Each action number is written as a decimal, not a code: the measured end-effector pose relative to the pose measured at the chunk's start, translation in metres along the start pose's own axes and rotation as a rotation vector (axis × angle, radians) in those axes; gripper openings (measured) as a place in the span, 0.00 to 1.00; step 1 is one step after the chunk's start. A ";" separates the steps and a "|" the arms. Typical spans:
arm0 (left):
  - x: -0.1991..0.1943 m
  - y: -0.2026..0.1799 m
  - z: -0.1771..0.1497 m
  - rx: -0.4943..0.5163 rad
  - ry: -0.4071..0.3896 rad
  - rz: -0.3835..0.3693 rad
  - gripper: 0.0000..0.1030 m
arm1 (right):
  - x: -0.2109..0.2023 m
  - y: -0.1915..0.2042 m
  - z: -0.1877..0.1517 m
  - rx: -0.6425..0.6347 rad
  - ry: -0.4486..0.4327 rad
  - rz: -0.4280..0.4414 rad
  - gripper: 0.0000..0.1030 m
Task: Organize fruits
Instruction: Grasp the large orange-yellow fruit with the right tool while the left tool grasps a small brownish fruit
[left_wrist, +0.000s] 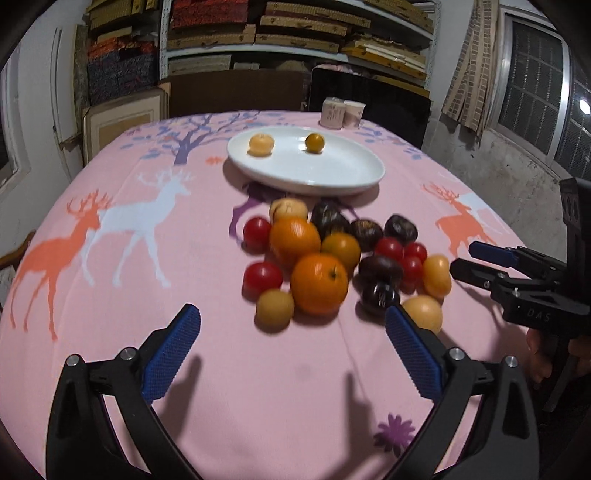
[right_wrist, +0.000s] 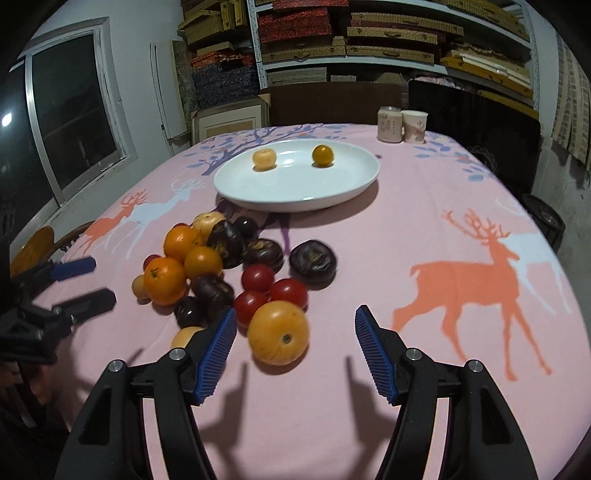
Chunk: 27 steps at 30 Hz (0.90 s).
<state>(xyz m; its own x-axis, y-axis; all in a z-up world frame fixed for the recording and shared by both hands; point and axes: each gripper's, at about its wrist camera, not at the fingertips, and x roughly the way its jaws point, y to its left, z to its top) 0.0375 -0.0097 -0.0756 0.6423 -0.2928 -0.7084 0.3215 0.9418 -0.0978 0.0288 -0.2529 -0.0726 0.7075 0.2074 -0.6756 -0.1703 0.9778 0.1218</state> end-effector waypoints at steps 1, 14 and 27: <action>0.000 0.001 -0.004 -0.008 0.013 0.001 0.95 | 0.002 0.002 -0.001 0.001 0.002 0.008 0.65; 0.004 -0.004 -0.006 0.005 0.013 0.093 0.95 | 0.029 0.006 -0.008 0.017 0.059 0.046 0.41; 0.051 0.015 0.008 -0.030 0.147 0.139 0.59 | 0.024 -0.007 -0.007 0.086 0.027 0.106 0.41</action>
<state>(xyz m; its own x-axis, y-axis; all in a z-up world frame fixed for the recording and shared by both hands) 0.0804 -0.0117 -0.1075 0.5702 -0.1344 -0.8104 0.2146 0.9767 -0.0110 0.0419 -0.2552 -0.0948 0.6695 0.3097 -0.6752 -0.1830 0.9497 0.2542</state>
